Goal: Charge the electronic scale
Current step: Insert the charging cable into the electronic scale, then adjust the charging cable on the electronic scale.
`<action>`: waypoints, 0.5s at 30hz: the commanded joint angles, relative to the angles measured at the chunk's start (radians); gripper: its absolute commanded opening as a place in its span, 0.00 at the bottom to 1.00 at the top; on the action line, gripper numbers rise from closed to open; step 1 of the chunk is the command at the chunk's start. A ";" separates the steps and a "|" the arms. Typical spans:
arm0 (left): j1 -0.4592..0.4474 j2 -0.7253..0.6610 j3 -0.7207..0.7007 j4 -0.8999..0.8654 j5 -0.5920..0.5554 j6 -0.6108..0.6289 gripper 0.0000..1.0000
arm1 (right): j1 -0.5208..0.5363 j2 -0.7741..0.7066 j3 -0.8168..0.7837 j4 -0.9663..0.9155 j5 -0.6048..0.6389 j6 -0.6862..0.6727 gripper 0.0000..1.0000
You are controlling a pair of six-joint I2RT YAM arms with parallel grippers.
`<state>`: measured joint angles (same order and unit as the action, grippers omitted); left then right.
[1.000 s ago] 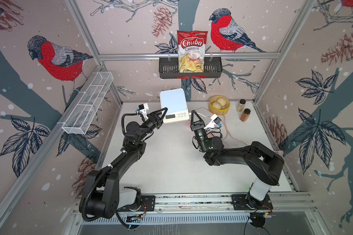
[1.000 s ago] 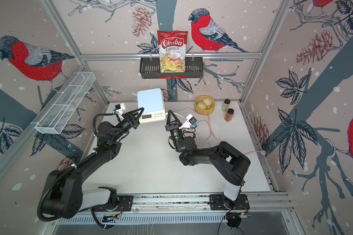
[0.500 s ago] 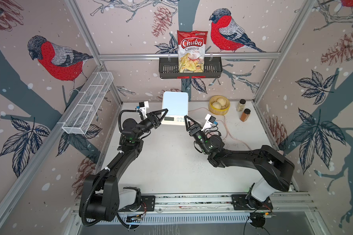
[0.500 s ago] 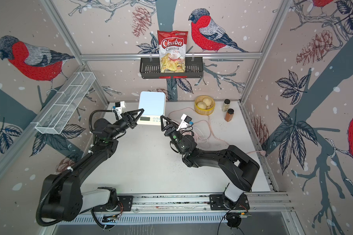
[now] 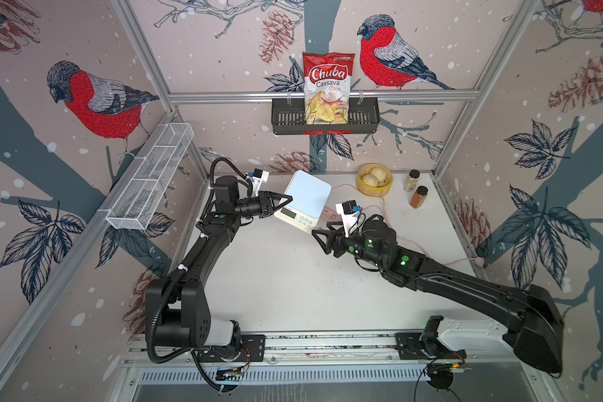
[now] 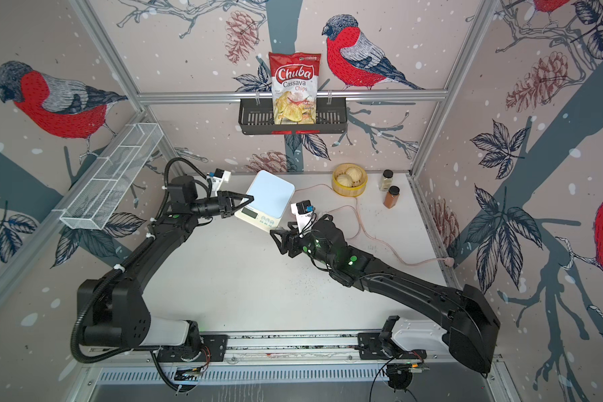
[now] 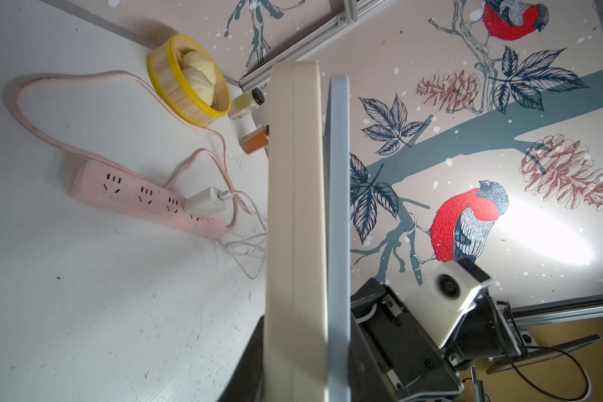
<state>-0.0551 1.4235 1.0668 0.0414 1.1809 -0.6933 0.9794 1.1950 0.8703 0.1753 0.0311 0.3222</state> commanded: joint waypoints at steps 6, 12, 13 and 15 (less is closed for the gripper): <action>0.013 0.030 0.058 -0.229 0.049 0.237 0.00 | -0.098 0.012 0.059 -0.241 -0.016 -0.401 0.71; 0.013 0.026 0.049 -0.239 0.008 0.230 0.00 | -0.083 0.109 0.114 -0.291 -0.128 -0.451 0.77; 0.013 0.026 0.045 -0.234 -0.012 0.225 0.00 | -0.077 0.125 0.129 -0.296 -0.122 -0.437 0.76; 0.013 0.030 0.018 -0.200 -0.037 0.204 0.00 | -0.078 0.145 0.138 -0.275 -0.130 -0.405 0.75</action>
<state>-0.0444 1.4544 1.1019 -0.1940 1.1664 -0.4908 0.8974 1.3239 0.9901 -0.1078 -0.0582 -0.0826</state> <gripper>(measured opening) 0.268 0.753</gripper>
